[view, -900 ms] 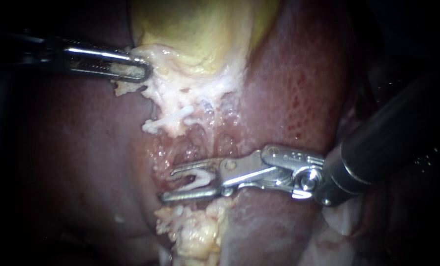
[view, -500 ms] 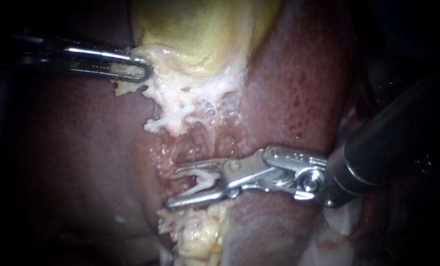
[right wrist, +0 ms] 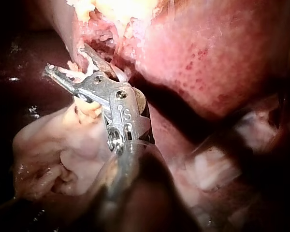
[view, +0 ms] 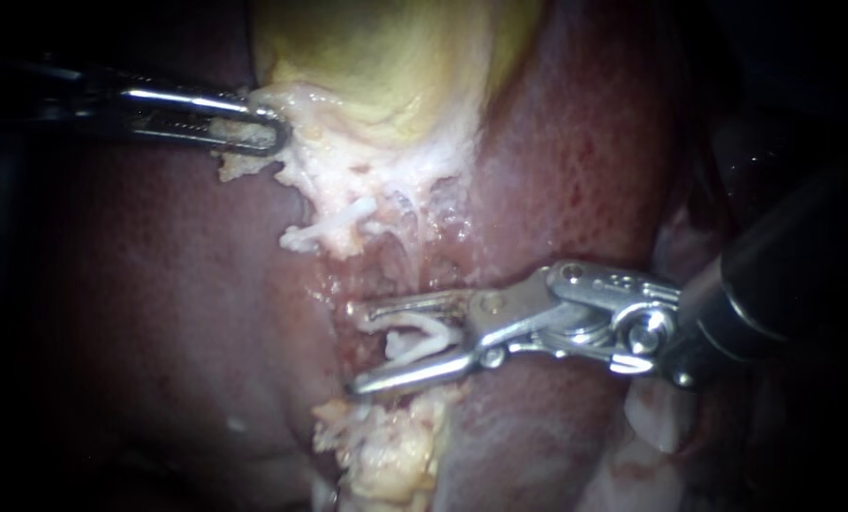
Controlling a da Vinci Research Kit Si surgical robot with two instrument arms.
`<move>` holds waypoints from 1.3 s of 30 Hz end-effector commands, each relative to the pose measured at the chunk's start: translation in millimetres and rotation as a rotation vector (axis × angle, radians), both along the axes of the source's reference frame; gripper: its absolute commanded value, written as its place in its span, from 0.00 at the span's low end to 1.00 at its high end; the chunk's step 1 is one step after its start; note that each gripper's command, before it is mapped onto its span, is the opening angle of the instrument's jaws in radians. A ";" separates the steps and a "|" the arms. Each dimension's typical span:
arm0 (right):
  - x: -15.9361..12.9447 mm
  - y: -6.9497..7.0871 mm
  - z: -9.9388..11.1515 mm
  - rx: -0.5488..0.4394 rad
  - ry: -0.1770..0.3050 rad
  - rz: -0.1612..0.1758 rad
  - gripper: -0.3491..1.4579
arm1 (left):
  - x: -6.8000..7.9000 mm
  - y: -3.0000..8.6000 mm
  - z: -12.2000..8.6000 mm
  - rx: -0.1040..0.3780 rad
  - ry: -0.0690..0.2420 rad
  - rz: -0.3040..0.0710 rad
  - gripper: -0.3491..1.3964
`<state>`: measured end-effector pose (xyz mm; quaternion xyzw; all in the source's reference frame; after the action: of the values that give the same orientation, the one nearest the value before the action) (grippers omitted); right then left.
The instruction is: Clipping second clip right tube
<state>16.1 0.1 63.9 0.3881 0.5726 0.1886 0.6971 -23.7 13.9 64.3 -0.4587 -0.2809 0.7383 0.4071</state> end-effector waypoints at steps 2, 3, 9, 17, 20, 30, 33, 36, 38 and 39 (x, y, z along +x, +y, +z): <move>-0.8 0.3 -0.5 0.001 -0.004 0.007 0.47 | 0.0 0.0 0.2 0.000 -0.001 0.001 0.00; -1.1 0.4 -0.7 0.001 -0.005 0.009 0.47 | 0.1 0.1 0.2 0.000 -0.001 0.002 0.00; -3.4 1.3 -1.4 0.001 -0.025 0.014 0.47 | 0.3 0.1 0.2 0.000 -0.002 0.003 0.00; -5.6 2.4 -0.3 -0.003 -0.042 0.022 0.47 | 0.4 0.1 0.1 0.001 -0.002 0.003 0.00; -6.0 3.0 0.6 -0.004 -0.048 0.030 0.47 | 0.4 0.1 0.0 0.001 -0.003 0.003 0.00; -6.1 2.9 4.3 0.013 -0.065 0.038 0.47 | 0.4 0.0 -0.2 0.002 -0.002 0.002 0.00; -5.7 2.5 5.6 0.016 -0.073 0.039 0.47 | 0.4 0.0 -0.2 0.002 -0.002 0.002 0.00; -5.1 2.2 6.9 0.019 -0.082 0.041 0.47 | 0.4 0.0 -0.2 0.002 -0.002 0.002 0.00; -4.5 2.0 7.7 0.020 -0.087 0.044 0.47 | 0.4 0.0 -0.2 0.002 -0.002 0.002 0.00; -4.2 1.9 8.1 0.023 -0.089 0.046 0.47 | 0.4 0.0 -0.2 0.002 -0.002 0.002 0.00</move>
<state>12.2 1.9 72.4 0.3745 0.5461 0.2308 0.7129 -23.3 14.0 64.1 -0.4588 -0.2826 0.7379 0.4063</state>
